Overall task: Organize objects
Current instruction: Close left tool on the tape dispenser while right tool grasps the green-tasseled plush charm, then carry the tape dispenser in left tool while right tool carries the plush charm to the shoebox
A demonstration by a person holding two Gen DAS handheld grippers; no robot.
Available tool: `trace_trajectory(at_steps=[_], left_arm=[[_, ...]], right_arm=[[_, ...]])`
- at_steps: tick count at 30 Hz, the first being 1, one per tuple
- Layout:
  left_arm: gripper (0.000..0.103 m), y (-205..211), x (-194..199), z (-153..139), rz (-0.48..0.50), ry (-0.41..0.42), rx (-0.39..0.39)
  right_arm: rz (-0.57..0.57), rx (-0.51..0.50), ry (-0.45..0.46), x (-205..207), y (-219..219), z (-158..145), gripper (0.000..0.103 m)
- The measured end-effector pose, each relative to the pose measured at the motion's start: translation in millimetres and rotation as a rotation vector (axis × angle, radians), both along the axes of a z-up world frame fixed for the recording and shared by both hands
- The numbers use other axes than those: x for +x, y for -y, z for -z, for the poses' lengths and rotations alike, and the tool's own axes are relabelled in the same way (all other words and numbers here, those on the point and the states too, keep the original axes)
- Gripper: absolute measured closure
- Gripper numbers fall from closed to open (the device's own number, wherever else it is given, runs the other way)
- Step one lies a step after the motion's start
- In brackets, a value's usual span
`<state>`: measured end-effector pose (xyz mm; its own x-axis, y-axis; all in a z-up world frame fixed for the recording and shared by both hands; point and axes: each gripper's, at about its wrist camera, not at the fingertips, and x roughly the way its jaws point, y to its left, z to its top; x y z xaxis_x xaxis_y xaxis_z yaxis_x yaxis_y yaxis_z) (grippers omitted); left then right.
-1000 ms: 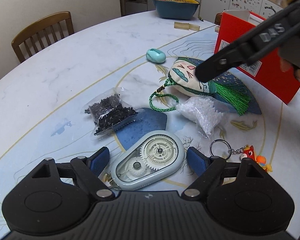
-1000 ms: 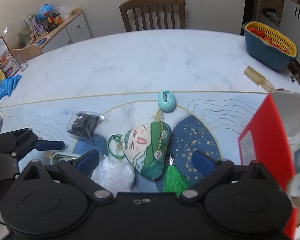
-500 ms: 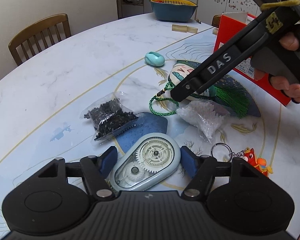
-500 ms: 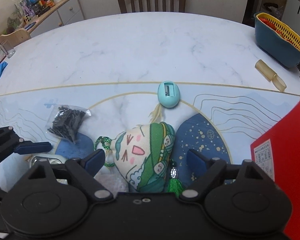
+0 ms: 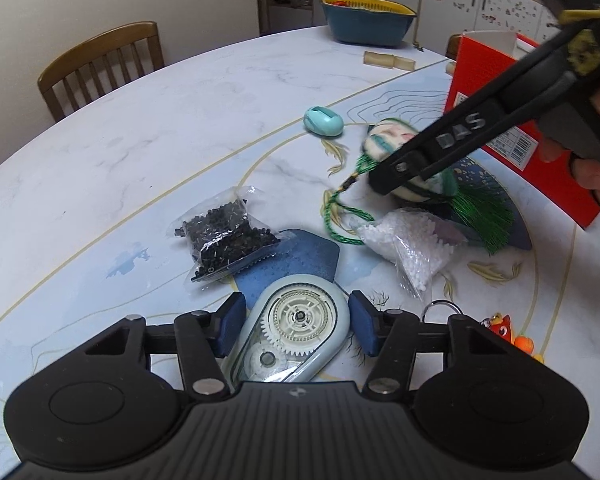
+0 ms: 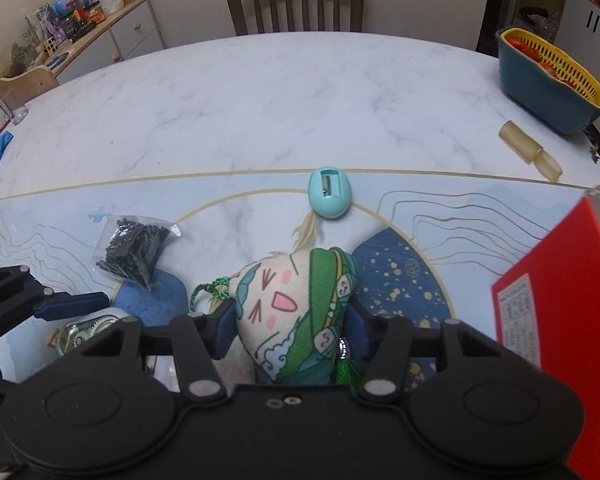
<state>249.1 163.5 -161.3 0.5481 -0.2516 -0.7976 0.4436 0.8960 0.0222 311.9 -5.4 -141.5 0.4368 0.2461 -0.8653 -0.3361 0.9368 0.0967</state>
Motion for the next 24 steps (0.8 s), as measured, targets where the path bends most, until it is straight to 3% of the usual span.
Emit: trace_trajectory(at_steps=[13, 24], left_arm=[[0.049, 2.3, -13.7, -18.0, -0.128, -0.035, -0.029], [0.050, 23.0, -30.8, -73.3, -0.200, 0.001, -0.048]], right_arm=[[-0.013, 0.062, 0.045, -44.7, 43.2, -53.6, 0.050], [-0.074, 0.112, 0.057, -72.8, 91.3, -101.1, 0.051]])
